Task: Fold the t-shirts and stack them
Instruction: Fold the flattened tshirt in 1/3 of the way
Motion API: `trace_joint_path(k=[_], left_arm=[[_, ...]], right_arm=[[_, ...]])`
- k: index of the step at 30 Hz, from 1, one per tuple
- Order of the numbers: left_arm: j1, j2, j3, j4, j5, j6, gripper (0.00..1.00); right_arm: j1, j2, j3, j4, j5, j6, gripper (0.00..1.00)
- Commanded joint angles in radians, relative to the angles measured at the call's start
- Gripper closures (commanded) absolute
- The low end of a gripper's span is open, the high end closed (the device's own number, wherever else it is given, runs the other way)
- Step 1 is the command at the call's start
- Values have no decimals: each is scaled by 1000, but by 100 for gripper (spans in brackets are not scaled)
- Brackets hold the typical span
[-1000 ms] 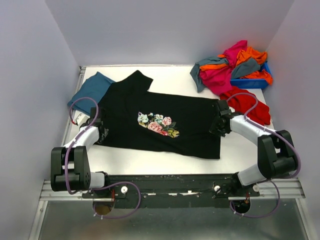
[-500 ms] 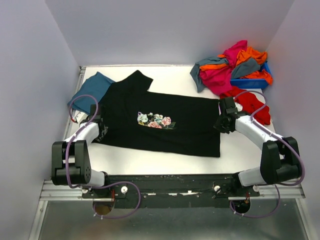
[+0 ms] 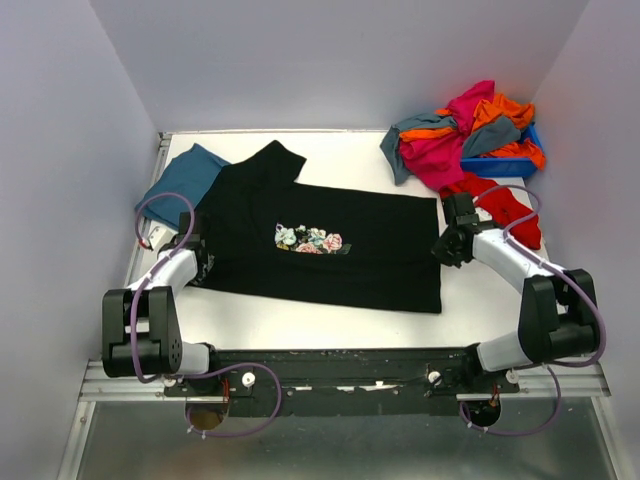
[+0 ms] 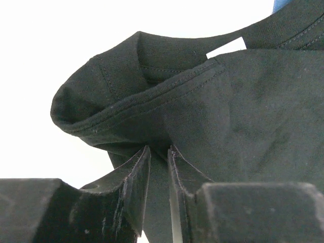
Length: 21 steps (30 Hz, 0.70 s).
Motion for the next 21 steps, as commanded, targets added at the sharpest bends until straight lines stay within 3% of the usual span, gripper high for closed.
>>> trace_joint_path(k=[1, 2, 3, 5, 8, 15, 16, 18, 19, 21], left_arm=[[-9, -46, -37, -19, -61, 38, 63], [-42, -78, -35, -28, -99, 34, 60], [-67, -115, -35, -41, -149, 23, 56], [-153, -183, -41, -67, -209, -3, 52], [-165, -257, -50, -90, -214, -18, 50], [-164, -312, -26, -162, -245, -53, 49], [-164, -315, -21, -165, -243, -69, 49], [-164, -324, -15, -153, -233, -84, 50], [-164, -330, -14, -147, -229, -90, 50], [-164, -338, -14, -121, -225, -103, 50]], right_arm=[[-20, 4, 24, -3, 57, 45, 69], [-20, -11, 17, -6, 63, 48, 52], [-20, -28, 13, -12, 71, 52, 48], [-20, -71, 0, -20, 80, 45, 48], [-20, -151, -25, -53, 56, 45, 49], [27, -322, -155, -149, -98, 72, 62], [29, -350, -186, -137, -128, 80, 67], [32, -399, -256, -101, -185, 84, 93], [34, -412, -272, -92, -199, 91, 99], [43, -422, -292, -86, -210, 101, 99]])
